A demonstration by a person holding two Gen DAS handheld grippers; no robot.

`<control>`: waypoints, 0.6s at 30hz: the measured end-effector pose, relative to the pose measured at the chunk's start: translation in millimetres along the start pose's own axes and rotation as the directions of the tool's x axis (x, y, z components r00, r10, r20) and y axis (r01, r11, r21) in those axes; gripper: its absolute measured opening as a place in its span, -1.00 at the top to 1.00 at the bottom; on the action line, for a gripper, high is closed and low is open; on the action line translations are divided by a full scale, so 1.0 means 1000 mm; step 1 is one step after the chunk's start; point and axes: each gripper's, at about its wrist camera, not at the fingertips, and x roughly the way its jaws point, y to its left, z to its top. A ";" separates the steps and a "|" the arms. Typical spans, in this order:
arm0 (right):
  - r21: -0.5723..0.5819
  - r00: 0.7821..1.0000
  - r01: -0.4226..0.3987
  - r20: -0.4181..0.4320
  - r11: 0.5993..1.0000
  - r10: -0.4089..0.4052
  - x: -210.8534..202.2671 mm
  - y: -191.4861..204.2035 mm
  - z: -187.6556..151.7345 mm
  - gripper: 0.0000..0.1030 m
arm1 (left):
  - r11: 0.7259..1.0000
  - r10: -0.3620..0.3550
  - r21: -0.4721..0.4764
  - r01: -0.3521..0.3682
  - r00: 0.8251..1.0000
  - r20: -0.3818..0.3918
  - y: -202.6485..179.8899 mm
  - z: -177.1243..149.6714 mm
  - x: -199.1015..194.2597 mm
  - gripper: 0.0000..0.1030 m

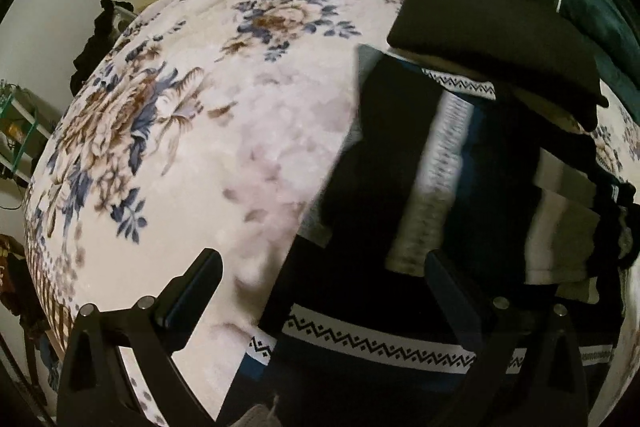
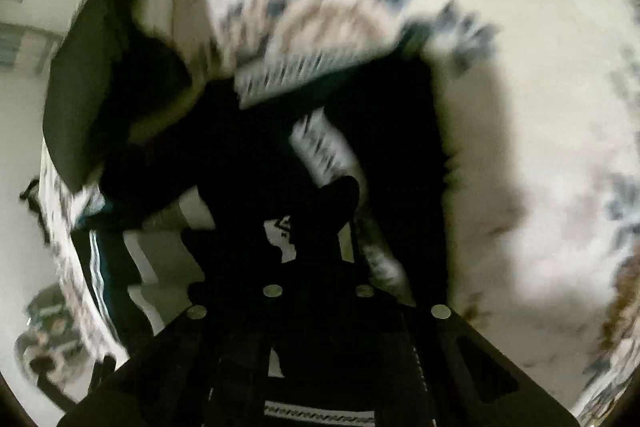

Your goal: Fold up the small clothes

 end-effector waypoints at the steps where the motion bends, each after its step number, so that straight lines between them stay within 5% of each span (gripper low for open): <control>1: -0.004 1.000 0.012 -0.009 1.000 -0.012 0.001 -0.004 0.001 0.89 | 1.000 -0.001 -0.011 0.001 1.000 0.002 0.001 0.002 0.001 -1.00; 3: -0.002 0.985 -0.016 -0.169 1.000 0.016 0.026 -0.011 0.005 0.80 | 1.000 0.006 -0.024 -0.006 1.000 0.006 0.002 0.005 0.004 -1.00; 5: -0.003 0.971 0.016 -0.241 1.000 -0.016 0.034 -0.014 0.008 0.56 | 0.999 0.019 -0.030 -0.018 1.000 0.007 0.001 0.011 0.010 -1.00; 10: 0.058 0.994 -0.045 -0.100 0.997 0.050 -0.015 -0.025 0.009 0.26 | 0.998 0.038 -0.050 -0.039 0.999 -0.009 0.001 0.027 0.030 -1.00; 18: 0.037 0.989 -0.051 -0.135 0.998 0.056 -0.072 -0.067 -0.044 -0.08 | 0.998 -0.057 -0.012 0.058 0.998 0.038 -0.020 0.013 -0.021 -1.00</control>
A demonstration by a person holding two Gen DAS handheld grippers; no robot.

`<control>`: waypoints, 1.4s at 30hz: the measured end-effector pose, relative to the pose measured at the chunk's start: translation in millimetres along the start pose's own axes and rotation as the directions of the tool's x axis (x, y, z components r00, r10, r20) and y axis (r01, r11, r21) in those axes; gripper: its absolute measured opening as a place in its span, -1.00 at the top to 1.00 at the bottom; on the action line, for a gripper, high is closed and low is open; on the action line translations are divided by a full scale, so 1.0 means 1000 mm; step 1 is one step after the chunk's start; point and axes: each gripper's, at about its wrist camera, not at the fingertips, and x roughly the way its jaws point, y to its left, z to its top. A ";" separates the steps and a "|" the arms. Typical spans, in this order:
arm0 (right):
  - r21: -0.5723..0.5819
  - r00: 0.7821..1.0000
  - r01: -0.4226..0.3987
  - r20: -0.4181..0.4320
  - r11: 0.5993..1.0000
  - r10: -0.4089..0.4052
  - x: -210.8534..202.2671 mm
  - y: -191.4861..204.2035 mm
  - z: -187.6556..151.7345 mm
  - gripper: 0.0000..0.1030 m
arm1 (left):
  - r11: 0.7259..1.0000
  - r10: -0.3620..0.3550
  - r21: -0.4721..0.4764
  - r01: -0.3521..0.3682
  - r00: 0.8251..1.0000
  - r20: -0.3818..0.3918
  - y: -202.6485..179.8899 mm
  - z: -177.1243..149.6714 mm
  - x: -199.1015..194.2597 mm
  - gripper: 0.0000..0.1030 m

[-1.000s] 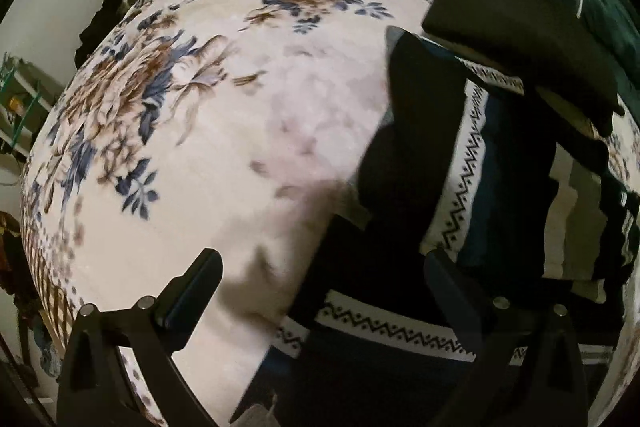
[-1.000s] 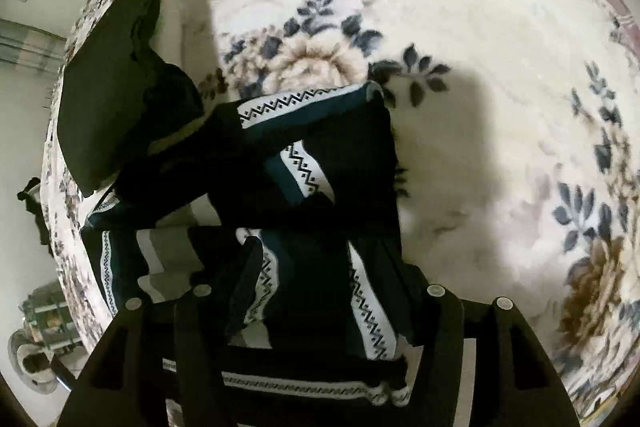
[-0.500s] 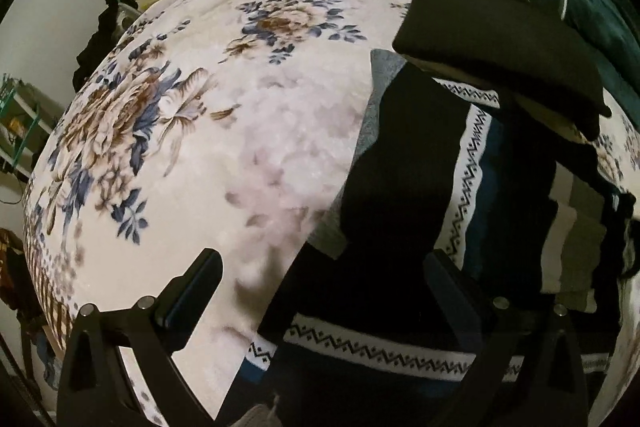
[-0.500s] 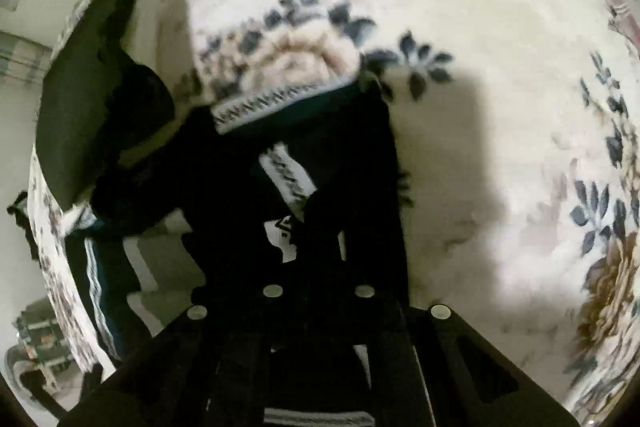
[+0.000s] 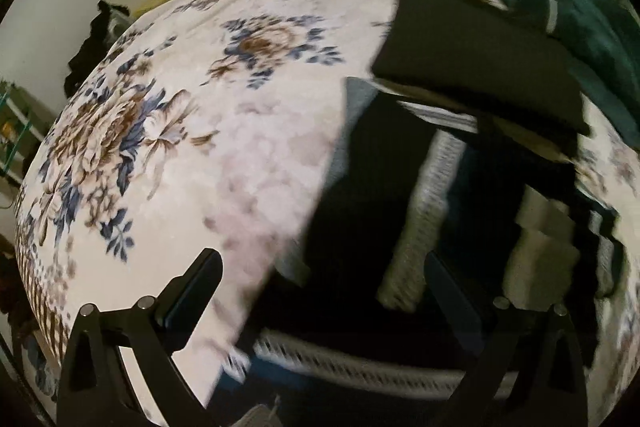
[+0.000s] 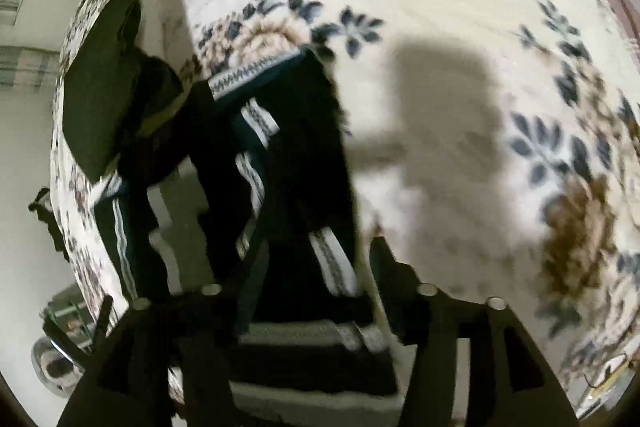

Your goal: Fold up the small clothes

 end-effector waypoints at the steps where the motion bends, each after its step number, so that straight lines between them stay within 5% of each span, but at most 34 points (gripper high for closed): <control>1: -0.009 1.000 0.000 -0.016 1.000 0.000 -0.006 -0.009 -0.009 -0.08 | 1.000 -0.011 0.010 0.011 1.000 -0.003 -0.007 -0.008 -0.010 -1.00; 6: -0.059 0.995 -0.004 -0.102 0.998 -0.002 -0.027 -0.065 -0.051 -0.09 | 0.996 -0.058 0.063 0.063 0.996 -0.074 -0.051 -0.068 -0.053 -1.00; 11: -0.095 0.978 -0.051 -0.206 0.994 0.031 -0.015 -0.130 -0.057 -0.09 | 0.978 -0.034 0.196 0.074 0.979 -0.199 -0.131 -0.176 -0.090 -1.00; 15: -0.109 0.964 -0.062 -0.263 0.992 0.031 -0.008 -0.174 -0.049 -0.09 | 0.957 -0.010 0.270 0.106 0.942 -0.334 -0.207 -0.275 -0.111 -1.00; 20: -0.149 0.958 -0.063 -0.286 0.987 0.018 0.001 -0.202 -0.023 -0.09 | 0.924 0.075 0.370 0.090 0.910 -0.408 -0.283 -0.354 -0.095 -1.00; 22: -0.154 0.959 -0.094 -0.281 0.984 0.047 0.006 -0.199 -0.004 -0.09 | 0.926 0.106 0.373 0.055 0.911 -0.398 -0.292 -0.362 -0.085 -0.85; 24: -0.164 0.959 -0.143 -0.266 0.976 0.096 0.011 -0.187 0.022 -0.09 | 0.940 0.102 0.340 0.042 0.913 -0.394 -0.292 -0.362 -0.078 -0.01; 27: -0.163 0.951 -0.237 -0.239 0.958 0.194 0.025 -0.156 0.072 -0.08 | 0.961 0.083 0.277 0.021 0.930 -0.358 -0.281 -0.351 -0.083 0.89; 33: -0.106 0.912 -0.369 -0.233 0.924 0.337 0.084 -0.085 0.153 -0.08 | 0.966 0.053 0.255 0.032 0.946 -0.321 -0.268 -0.340 -0.102 0.89; 37: -0.058 0.879 -0.437 -0.242 0.898 0.412 0.115 -0.059 0.172 0.06 | 0.965 0.057 0.259 0.029 0.947 -0.317 -0.272 -0.341 -0.107 0.89; 38: -0.074 0.886 -0.428 -0.233 0.901 0.402 0.117 -0.054 0.172 0.78 | 0.966 0.056 0.258 0.029 0.947 -0.317 -0.272 -0.340 -0.108 0.89; 39: -0.108 0.921 -0.360 -0.203 0.927 0.334 0.115 -0.050 0.173 0.81 | 0.967 0.054 0.254 0.030 0.947 -0.315 -0.272 -0.341 -0.109 0.89; 42: -0.136 0.953 -0.292 -0.127 0.947 0.276 0.097 -0.052 0.173 0.86 | 0.964 0.049 0.263 0.036 0.950 -0.307 -0.270 -0.344 -0.113 0.89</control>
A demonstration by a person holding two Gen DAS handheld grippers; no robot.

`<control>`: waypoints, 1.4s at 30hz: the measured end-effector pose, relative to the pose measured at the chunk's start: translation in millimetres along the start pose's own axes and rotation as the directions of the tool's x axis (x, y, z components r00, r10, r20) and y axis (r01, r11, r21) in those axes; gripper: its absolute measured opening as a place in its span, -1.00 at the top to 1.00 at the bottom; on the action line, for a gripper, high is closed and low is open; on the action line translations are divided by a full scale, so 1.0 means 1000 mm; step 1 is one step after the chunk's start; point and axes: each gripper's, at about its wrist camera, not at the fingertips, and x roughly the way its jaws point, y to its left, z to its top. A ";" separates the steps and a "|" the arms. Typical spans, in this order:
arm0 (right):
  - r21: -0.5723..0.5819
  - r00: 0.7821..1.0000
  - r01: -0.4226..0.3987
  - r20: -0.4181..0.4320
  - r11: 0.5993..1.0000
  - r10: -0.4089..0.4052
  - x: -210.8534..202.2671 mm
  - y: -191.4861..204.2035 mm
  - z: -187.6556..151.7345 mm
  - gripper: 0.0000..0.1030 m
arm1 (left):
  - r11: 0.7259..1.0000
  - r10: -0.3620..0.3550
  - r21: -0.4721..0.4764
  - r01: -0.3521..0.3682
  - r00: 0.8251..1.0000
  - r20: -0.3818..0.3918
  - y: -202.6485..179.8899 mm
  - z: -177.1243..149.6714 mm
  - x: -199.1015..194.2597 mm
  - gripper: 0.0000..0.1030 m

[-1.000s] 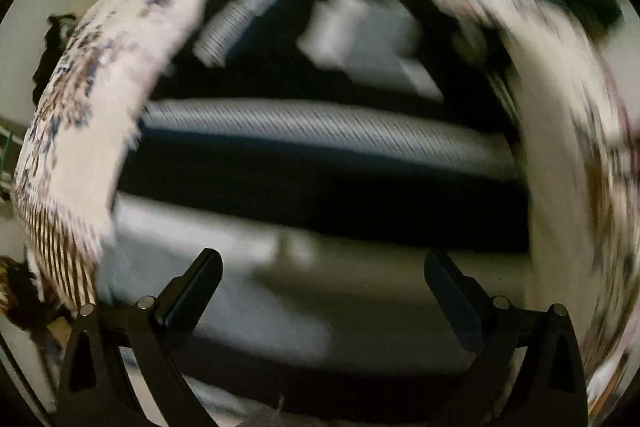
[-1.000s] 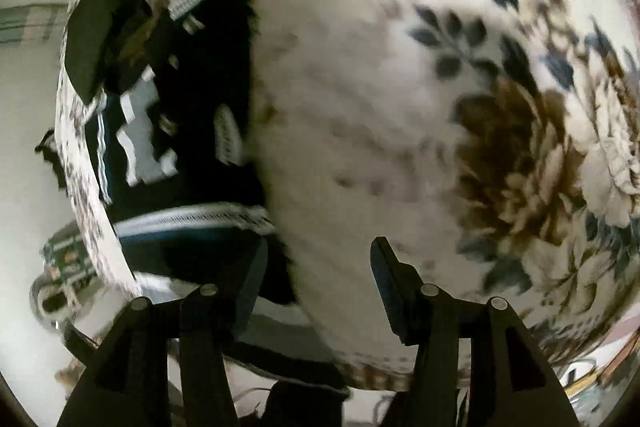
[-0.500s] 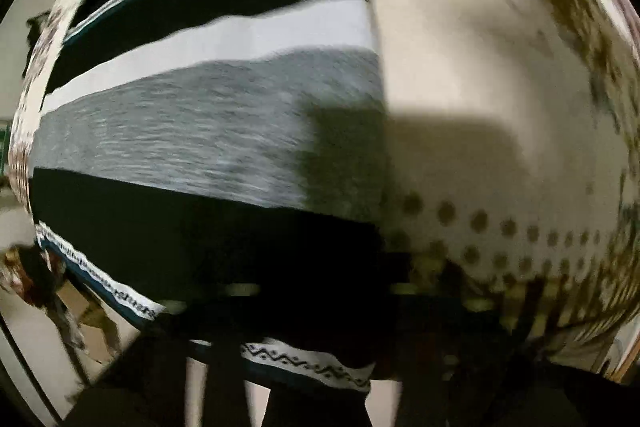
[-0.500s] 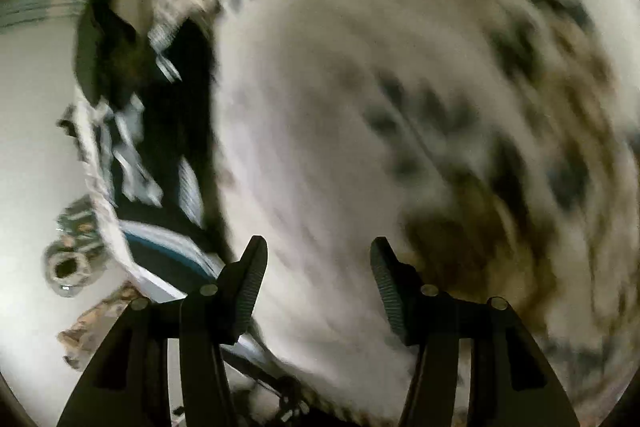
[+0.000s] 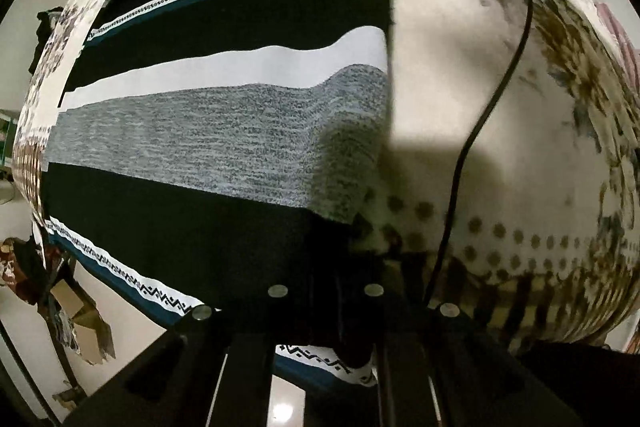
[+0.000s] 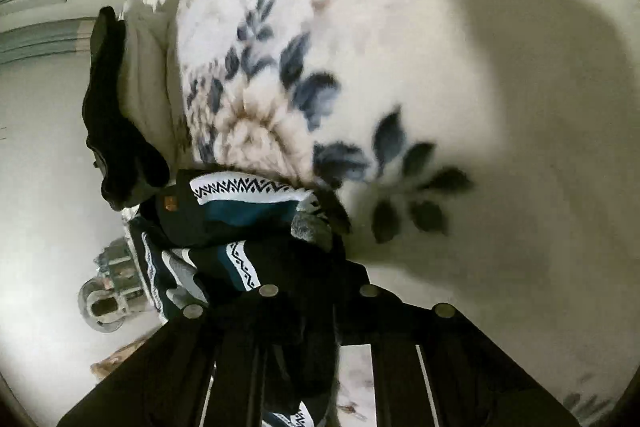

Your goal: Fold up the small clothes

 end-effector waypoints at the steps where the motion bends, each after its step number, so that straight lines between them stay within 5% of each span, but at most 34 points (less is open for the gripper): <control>1: 0.006 1.000 0.012 0.010 1.000 -0.013 -0.003 -0.002 0.001 0.87 | 1.000 0.000 0.002 0.000 1.000 0.006 0.000 -0.001 -0.001 0.89; 7: -0.016 0.998 0.019 -0.064 1.000 -0.020 0.009 -0.004 0.009 0.85 | 0.999 -0.028 -0.016 0.028 1.000 0.000 0.009 -0.008 0.004 0.89; 9: 0.010 0.996 -0.027 -0.081 1.000 0.028 0.004 -0.007 0.011 0.34 | 0.997 -0.047 -0.053 0.047 0.999 0.005 0.018 -0.009 0.006 0.89; 12: 0.026 0.992 -0.055 -0.115 0.998 0.057 0.013 -0.010 0.011 -0.01 | 0.992 -0.073 -0.098 0.074 0.997 0.018 0.029 -0.007 0.001 0.90; 14: 0.058 0.981 -0.106 -0.157 0.993 0.114 0.027 -0.010 0.010 -0.01 | 0.986 -0.098 -0.136 0.100 0.995 0.026 0.039 -0.008 -0.004 0.90; 16: 0.026 0.983 -0.105 -0.151 0.994 0.108 0.028 -0.003 0.007 0.63 | 0.982 -0.110 -0.154 0.113 0.993 0.033 0.048 -0.007 -0.011 0.90; 18: -0.017 0.990 -0.071 -0.126 0.997 0.068 0.021 0.014 0.003 0.79 | 0.976 -0.127 -0.173 0.134 0.991 0.052 0.061 -0.007 -0.022 0.90; 22: -0.100 0.996 -0.049 -0.078 0.994 0.042 -0.006 0.064 -0.007 0.80 | 0.956 -0.172 -0.219 0.193 0.979 0.114 0.102 0.002 -0.058 0.91; 31: -0.319 0.998 0.060 -0.014 0.946 -0.068 -0.032 0.255 -0.038 0.80 | 0.900 -0.206 -0.335 0.278 0.950 0.233 0.235 0.016 -0.105 0.91; 35: -0.377 0.987 0.159 0.028 0.912 -0.161 0.008 0.342 -0.059 0.80 | 0.867 -0.235 -0.387 0.315 0.942 0.240 0.309 0.013 -0.086 0.91; 42: -0.459 0.932 0.349 0.075 0.817 -0.355 0.144 0.457 -0.080 0.81 | 0.795 -0.309 -0.466 0.388 0.921 0.239 0.410 0.011 -0.023 0.91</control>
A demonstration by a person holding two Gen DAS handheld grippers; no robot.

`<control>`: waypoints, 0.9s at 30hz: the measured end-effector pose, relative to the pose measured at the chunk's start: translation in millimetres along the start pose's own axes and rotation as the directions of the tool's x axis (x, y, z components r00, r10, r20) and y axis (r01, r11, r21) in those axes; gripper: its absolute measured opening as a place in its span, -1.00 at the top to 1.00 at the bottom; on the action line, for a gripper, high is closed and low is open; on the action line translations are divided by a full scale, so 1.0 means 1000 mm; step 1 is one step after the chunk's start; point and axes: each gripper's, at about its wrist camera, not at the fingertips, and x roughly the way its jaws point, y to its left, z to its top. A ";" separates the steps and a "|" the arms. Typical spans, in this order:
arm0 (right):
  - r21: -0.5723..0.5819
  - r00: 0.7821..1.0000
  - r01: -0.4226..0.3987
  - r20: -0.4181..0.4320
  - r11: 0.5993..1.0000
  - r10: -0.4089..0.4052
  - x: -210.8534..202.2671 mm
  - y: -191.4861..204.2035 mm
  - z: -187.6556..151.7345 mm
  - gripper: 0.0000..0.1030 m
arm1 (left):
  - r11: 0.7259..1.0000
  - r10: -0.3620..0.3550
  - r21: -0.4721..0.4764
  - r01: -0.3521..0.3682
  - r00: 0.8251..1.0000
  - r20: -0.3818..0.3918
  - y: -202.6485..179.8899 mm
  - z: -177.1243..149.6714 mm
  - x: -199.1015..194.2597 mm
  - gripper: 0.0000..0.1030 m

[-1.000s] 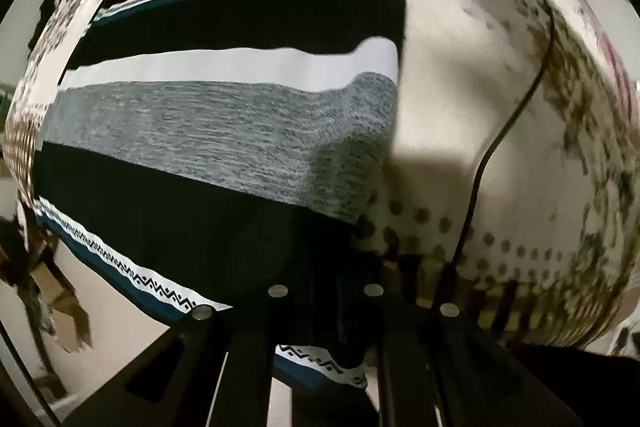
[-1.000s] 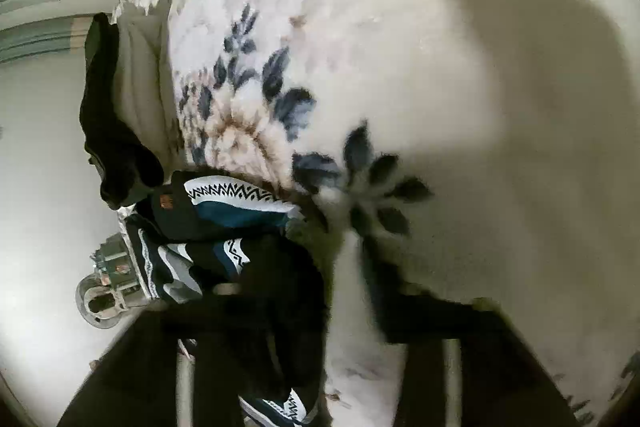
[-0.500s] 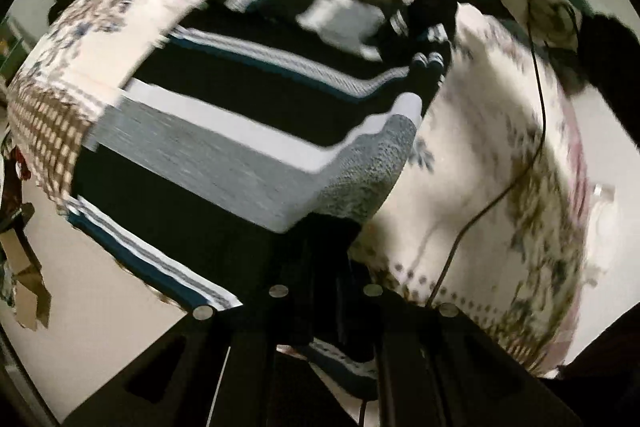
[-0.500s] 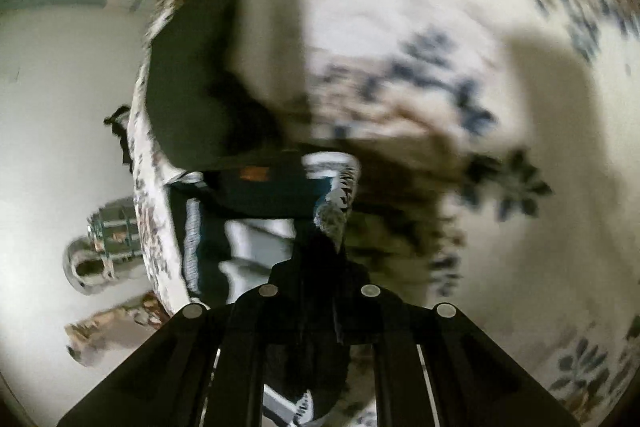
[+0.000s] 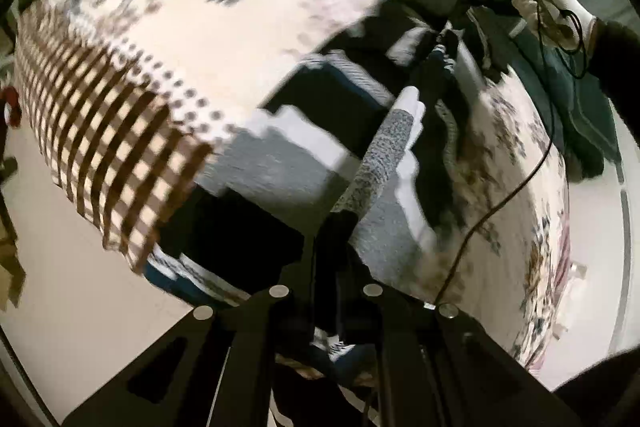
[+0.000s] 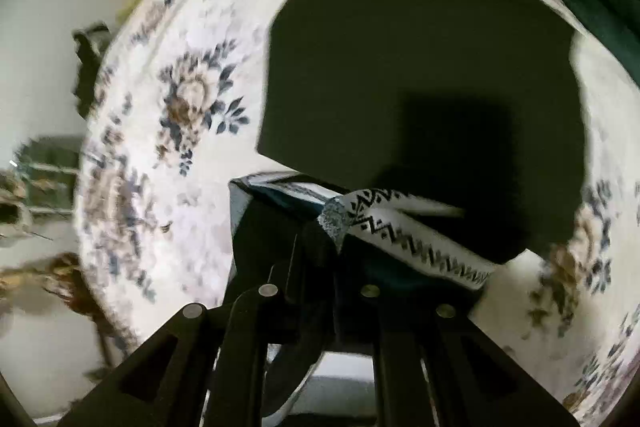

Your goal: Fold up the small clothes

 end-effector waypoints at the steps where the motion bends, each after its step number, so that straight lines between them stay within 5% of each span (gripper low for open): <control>1: -0.002 1.000 0.019 -0.007 1.000 -0.019 0.011 0.011 0.005 0.81 | 1.000 -0.017 -0.022 0.017 1.000 -0.010 0.016 0.005 0.008 0.91; 6: -0.016 0.993 0.105 -0.060 0.994 -0.106 0.071 0.053 0.019 0.81 | 0.994 -0.096 -0.066 0.090 0.991 -0.092 0.070 0.022 0.048 0.89; 10: 0.039 0.991 0.044 -0.126 0.998 -0.039 0.096 0.053 0.018 0.68 | 0.996 -0.092 -0.033 0.088 0.979 -0.184 0.095 0.014 0.064 0.79; 12: 0.049 0.988 -0.008 -0.151 0.999 0.015 0.094 0.048 0.011 0.15 | 0.998 -0.058 -0.007 0.058 0.975 -0.216 0.109 0.006 0.061 0.65; 14: 0.057 0.986 -0.050 -0.154 0.997 0.058 0.086 0.041 0.000 -0.16 | 0.999 -0.038 0.000 0.039 0.969 -0.245 0.122 0.000 0.056 0.66; 16: 0.062 0.978 -0.106 -0.176 0.992 0.115 0.074 0.037 -0.019 -0.16 | 1.000 -0.009 -0.025 0.003 0.964 -0.264 0.138 -0.005 0.048 0.69; 20: 0.025 0.953 -0.196 -0.229 0.980 0.196 0.045 0.032 -0.089 -0.16 | 0.991 -0.057 -0.131 0.027 0.971 -0.232 0.150 -0.008 0.028 0.45; 23: 0.013 0.930 -0.229 -0.292 0.973 0.223 0.035 0.023 -0.164 -0.17 | 0.976 -0.137 -0.196 0.100 0.973 -0.188 0.142 -0.013 0.023 -0.30; 27: 0.070 0.885 -0.229 -0.400 0.971 0.238 0.054 -0.004 -0.281 -0.17 | 0.949 -0.201 -0.286 0.136 0.956 -0.214 0.122 -0.032 0.058 -0.27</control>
